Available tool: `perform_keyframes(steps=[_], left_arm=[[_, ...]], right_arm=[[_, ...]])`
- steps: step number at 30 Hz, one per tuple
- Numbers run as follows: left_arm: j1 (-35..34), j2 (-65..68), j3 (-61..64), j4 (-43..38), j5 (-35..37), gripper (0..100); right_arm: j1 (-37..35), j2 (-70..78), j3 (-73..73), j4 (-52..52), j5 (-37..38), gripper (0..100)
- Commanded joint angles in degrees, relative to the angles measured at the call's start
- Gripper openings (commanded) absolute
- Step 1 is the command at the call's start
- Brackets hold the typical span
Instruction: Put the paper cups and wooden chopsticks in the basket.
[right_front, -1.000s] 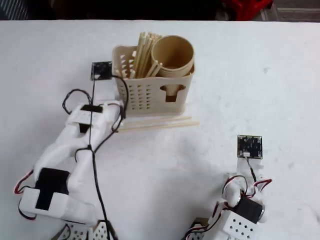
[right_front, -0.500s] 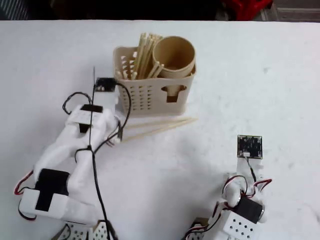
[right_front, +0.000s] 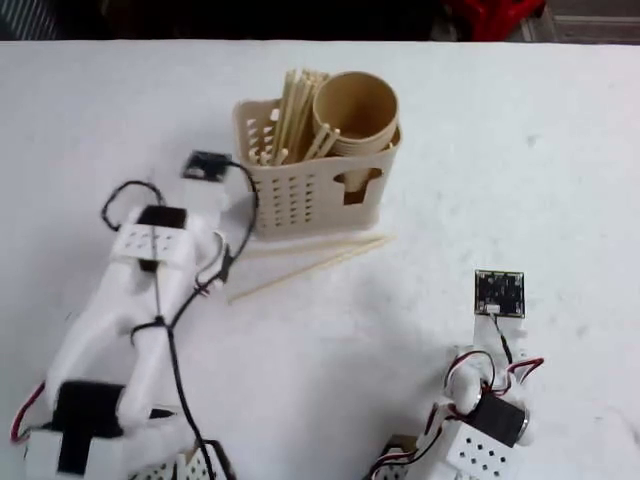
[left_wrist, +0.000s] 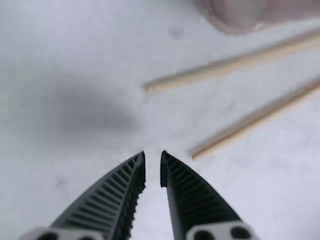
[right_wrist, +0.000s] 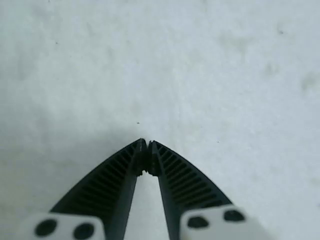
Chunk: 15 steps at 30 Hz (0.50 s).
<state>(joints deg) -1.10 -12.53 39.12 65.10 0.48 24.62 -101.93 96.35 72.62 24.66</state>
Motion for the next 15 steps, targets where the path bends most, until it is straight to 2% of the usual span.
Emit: perform_keyframes(steps=[1,5,9,13,15], left_arm=[[-3.3,-5.32,-0.79,-5.19,3.6,7],[-4.0,-2.59,-0.44,-17.58,4.31,7],[-1.45,7.52,-1.93,-24.35,4.31,7],[-0.04,20.0,-7.38,-23.12,4.31,7],[-0.22,23.69,-12.04,-17.32,4.31,7]], right_arm=[[0.31,-1.01,0.53,0.13,-0.35,1.8],[0.31,-1.01,0.53,0.13,-0.35,1.8],[0.31,-1.01,0.53,0.13,-0.35,1.8],[0.31,-1.01,0.53,0.13,-0.35,1.8],[0.31,-1.01,0.53,0.13,-0.35,1.8]])
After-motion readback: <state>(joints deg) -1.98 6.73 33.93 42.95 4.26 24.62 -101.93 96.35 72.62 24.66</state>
